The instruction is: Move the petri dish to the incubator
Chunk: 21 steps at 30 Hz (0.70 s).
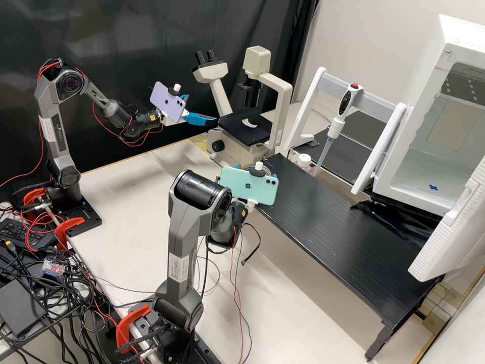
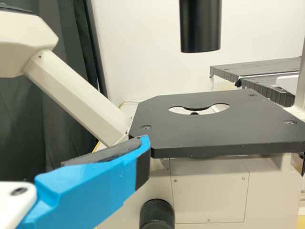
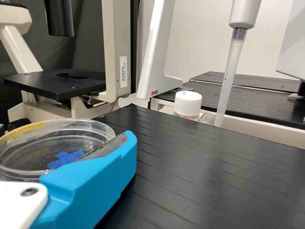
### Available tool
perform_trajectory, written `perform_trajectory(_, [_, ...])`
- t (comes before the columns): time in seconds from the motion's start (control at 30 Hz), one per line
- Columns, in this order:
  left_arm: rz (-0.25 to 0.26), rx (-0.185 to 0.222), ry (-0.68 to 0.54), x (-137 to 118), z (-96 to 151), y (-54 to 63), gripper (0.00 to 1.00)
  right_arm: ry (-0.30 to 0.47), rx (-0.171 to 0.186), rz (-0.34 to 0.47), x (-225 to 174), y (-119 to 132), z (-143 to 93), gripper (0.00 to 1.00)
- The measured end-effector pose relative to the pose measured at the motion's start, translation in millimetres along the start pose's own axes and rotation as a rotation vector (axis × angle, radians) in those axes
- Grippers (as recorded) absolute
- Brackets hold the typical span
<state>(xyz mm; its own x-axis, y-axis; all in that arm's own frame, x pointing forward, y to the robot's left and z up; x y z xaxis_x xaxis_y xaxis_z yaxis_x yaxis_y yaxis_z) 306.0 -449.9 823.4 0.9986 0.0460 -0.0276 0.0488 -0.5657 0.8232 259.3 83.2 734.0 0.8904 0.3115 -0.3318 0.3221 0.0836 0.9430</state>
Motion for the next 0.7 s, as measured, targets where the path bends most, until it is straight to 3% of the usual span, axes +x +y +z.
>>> perform_trajectory(0.1, [0.0,0.0,0.0,0,0,0.0,1.0,-0.023,-0.007,0.018,-3,9,4,0.0])
perform_trajectory(0.27, [0.0,0.0,0.0,0,0,0.0,1.0,-0.099,0.024,0.079,-11,33,22,0.0])
perform_trajectory(0.47, [0.0,0.0,0.0,0,0,0.0,1.0,-0.213,0.076,0.215,-26,77,57,0.0])
perform_trajectory(0.7, [0.0,0.0,0.0,0,0,0.0,1.0,-0.257,0.062,0.421,-38,145,82,0.0])
